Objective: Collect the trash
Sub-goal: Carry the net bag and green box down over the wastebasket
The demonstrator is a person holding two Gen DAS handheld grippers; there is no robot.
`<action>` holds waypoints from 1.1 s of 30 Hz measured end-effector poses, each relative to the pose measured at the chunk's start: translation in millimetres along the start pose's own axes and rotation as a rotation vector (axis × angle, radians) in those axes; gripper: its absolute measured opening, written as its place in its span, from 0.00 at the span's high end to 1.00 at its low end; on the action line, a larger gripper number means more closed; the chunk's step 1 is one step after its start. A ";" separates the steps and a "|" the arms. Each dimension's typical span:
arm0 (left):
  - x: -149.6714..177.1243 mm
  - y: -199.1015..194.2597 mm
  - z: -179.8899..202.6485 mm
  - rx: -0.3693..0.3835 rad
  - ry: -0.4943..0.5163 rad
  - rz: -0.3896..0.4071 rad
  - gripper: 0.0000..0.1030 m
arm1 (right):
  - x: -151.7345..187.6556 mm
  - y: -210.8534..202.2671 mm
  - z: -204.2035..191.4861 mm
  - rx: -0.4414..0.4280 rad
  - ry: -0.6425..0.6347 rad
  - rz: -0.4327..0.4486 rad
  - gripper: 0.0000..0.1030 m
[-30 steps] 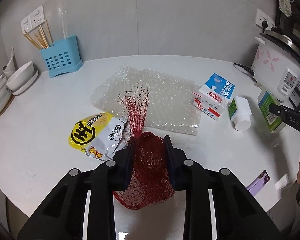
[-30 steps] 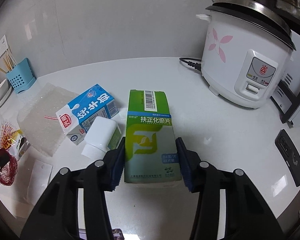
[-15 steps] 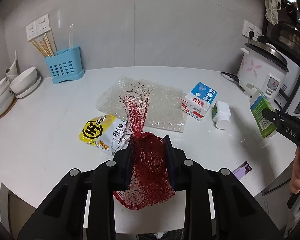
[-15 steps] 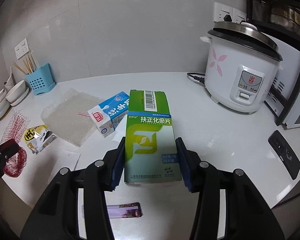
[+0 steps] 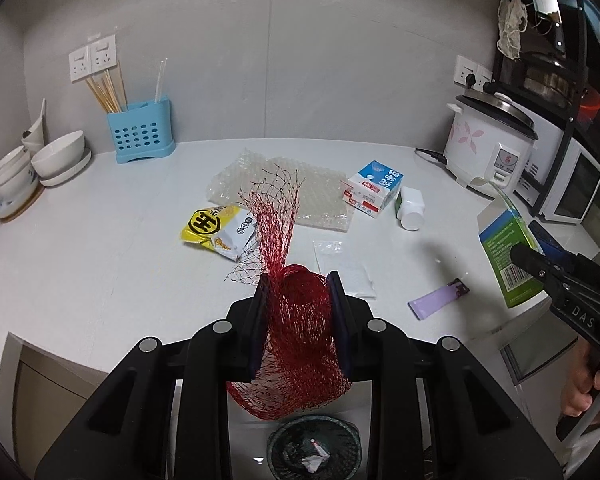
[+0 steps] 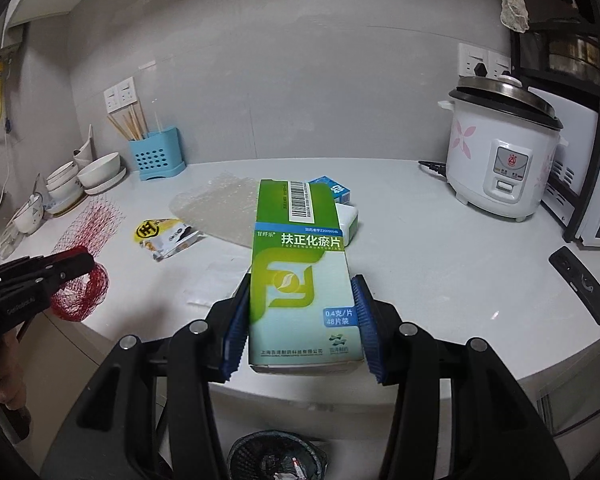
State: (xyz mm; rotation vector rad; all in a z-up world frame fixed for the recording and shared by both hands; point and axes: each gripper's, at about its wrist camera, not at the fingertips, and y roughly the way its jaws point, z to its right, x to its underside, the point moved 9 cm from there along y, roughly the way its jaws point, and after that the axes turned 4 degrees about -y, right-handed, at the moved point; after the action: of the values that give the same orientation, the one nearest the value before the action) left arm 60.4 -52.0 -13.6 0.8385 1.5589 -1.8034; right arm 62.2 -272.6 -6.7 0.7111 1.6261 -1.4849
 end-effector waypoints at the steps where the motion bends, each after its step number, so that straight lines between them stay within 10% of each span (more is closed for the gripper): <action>1: 5.3 -4.3 -1.2 -0.004 0.003 0.007 0.73 | 4.4 -6.1 -5.1 -0.003 -0.008 0.010 0.55; 18: 156.9 -40.6 -22.2 0.007 -0.017 -0.028 0.74 | 176.6 -47.4 -73.8 -0.118 -0.020 -0.046 0.55; 33: 314.7 82.1 -28.2 0.035 -0.032 -0.256 0.74 | 342.9 70.0 -70.4 -0.049 0.035 -0.307 0.55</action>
State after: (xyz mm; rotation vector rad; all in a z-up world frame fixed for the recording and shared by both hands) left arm -67.3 -46.9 -314.0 0.6454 1.6807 -2.0171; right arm -70.3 -230.7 -335.5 0.4778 1.8551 -1.6463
